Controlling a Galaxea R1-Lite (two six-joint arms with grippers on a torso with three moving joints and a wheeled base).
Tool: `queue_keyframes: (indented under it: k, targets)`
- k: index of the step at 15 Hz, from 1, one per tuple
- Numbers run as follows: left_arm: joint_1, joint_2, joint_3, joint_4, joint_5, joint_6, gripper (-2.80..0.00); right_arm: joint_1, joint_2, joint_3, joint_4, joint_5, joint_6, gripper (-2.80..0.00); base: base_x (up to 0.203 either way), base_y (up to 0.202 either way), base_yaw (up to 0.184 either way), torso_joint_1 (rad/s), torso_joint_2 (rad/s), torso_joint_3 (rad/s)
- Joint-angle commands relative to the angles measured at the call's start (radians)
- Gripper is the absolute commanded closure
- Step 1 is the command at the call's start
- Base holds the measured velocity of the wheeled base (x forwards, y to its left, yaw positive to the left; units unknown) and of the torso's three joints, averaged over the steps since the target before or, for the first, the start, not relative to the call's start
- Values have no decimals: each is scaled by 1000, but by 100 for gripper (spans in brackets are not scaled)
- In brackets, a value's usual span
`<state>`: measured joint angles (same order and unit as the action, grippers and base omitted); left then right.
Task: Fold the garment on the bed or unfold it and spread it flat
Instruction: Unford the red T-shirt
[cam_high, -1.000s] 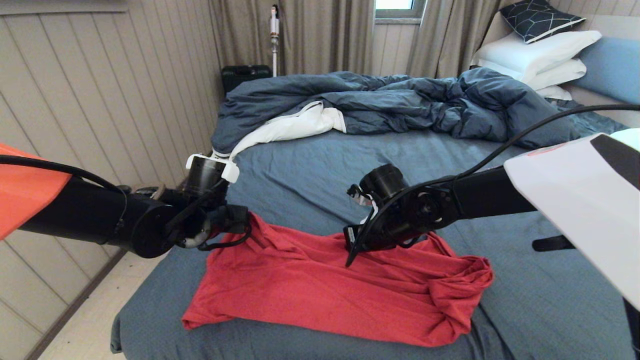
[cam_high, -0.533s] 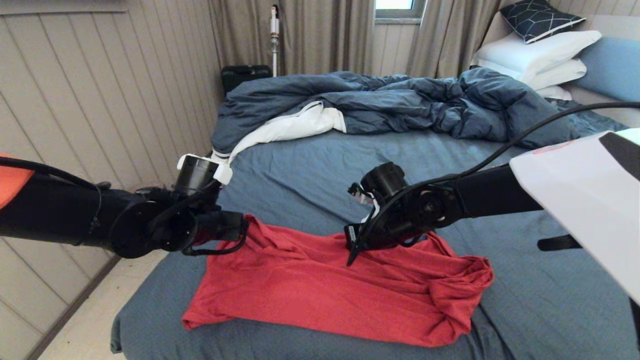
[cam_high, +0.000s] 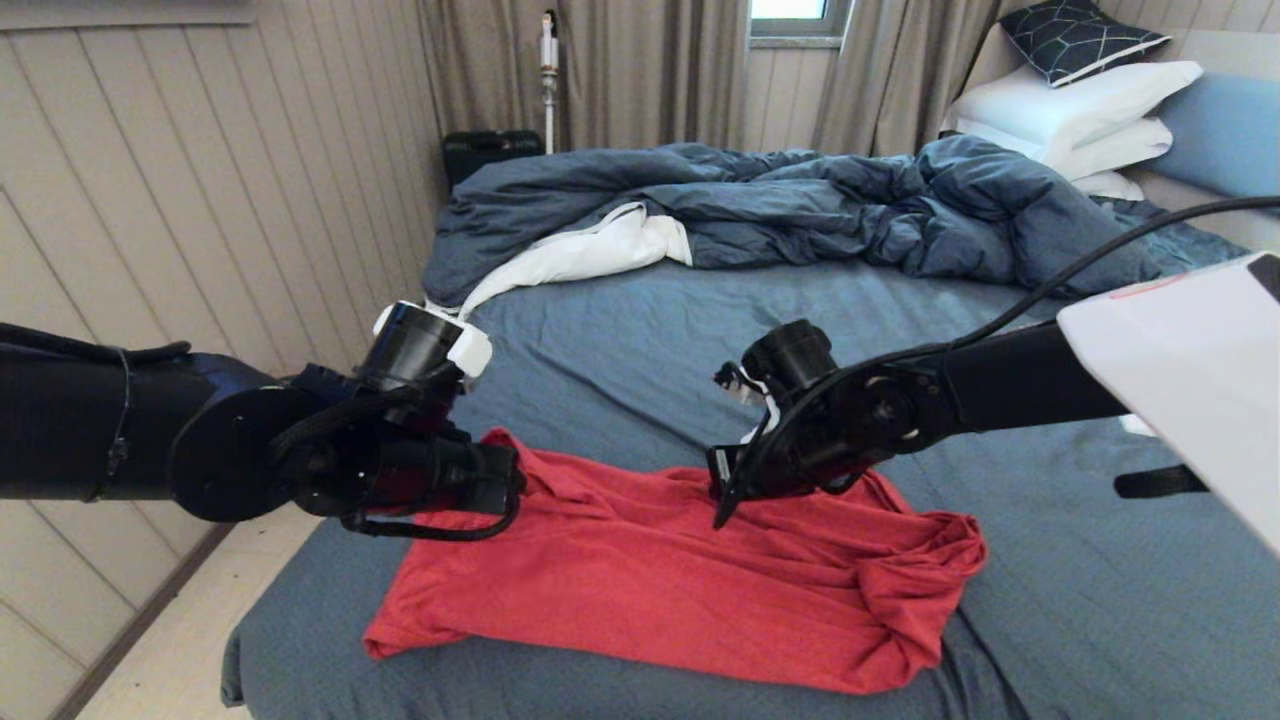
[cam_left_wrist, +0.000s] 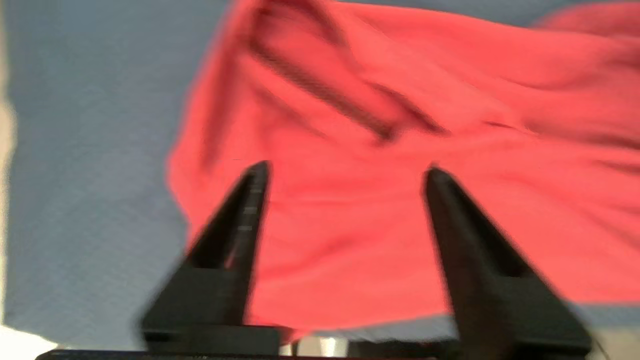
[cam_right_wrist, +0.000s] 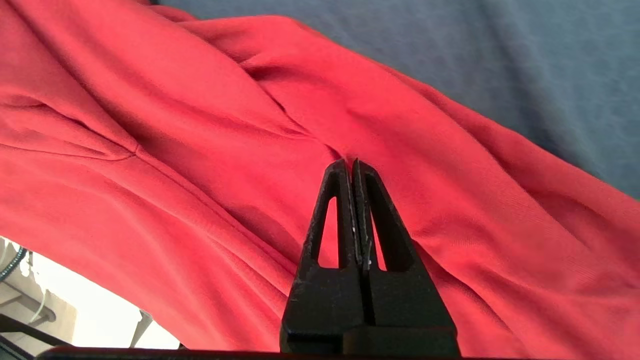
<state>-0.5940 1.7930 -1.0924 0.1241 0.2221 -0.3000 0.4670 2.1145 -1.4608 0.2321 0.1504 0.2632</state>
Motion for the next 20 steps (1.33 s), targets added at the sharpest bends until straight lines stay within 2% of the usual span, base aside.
queue_keyframes:
  k: [1,5,8,9,15,20]
  targets:
    - [-27,8,-35,16,-2,-6,0,-8,-14,11,1,1,1,0,0,0,0,0,0,0]
    - [-57,84,-130,61,-3,-35,0,-18,-34,42,-4,1,1,0,0,0,0,0,0,0]
    - [-73,142,-232,166,-3,-68,0,-43,-61,90,-6,1,1,0,0,0,0,0,0,0]
    - [-77,164,-269,220,-3,-84,-277,-47,-76,109,-6,1,1,0,0,0,0,0,0,0]
    - [-79,213,-277,229,-18,-103,-280,-74,-89,129,-8,3,-6,0,0,0,0,0,0,0]
    - [-78,261,-277,139,-18,-100,-280,-74,-87,132,-8,5,-6,0,0,0,0,0,0,0]
